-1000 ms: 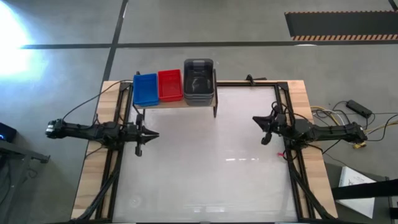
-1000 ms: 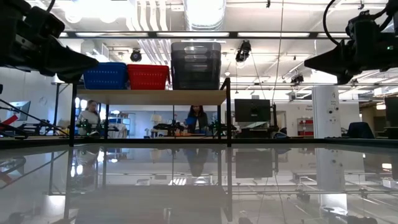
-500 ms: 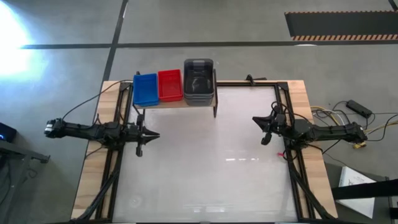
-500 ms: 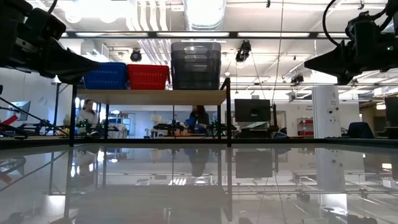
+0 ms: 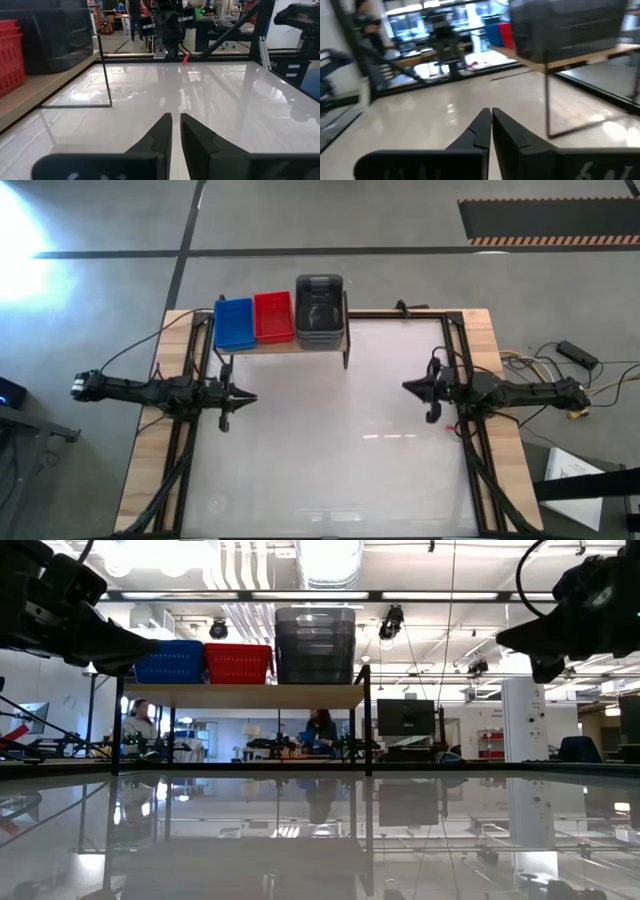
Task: Stack baskets on shelf by color
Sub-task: Return to Home Position
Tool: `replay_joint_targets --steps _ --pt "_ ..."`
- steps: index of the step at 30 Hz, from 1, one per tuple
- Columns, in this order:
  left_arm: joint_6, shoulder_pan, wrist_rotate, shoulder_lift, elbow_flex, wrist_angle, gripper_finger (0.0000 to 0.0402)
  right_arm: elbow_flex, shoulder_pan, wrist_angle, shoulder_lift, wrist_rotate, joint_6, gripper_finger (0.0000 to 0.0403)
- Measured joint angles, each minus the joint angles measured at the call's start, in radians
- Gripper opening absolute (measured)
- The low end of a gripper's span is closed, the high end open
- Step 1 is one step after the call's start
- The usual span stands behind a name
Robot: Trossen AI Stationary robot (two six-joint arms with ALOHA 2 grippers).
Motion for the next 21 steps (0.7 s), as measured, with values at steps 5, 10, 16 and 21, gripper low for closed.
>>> replay_joint_targets --steps 5,10,16,21 --pt "0.0 0.0 0.0 0.004 0.0 0.003 0.0022 0.0 -0.042 -0.029 -0.102 -0.143 -0.097 0.0009" --pt "0.0 0.0 0.0 0.0 -0.001 0.006 0.0022 0.0 -0.042 -0.024 -0.091 -0.138 -0.178 0.0009" --pt "0.0 0.0 0.0 0.005 -0.002 0.007 0.0022 0.0 -0.042 -0.024 -0.081 -0.137 -0.168 0.0009" --pt "0.0 0.0 0.0 0.012 -0.002 0.007 0.0022 0.0 -0.042 -0.023 -0.082 -0.137 -0.168 0.0009"
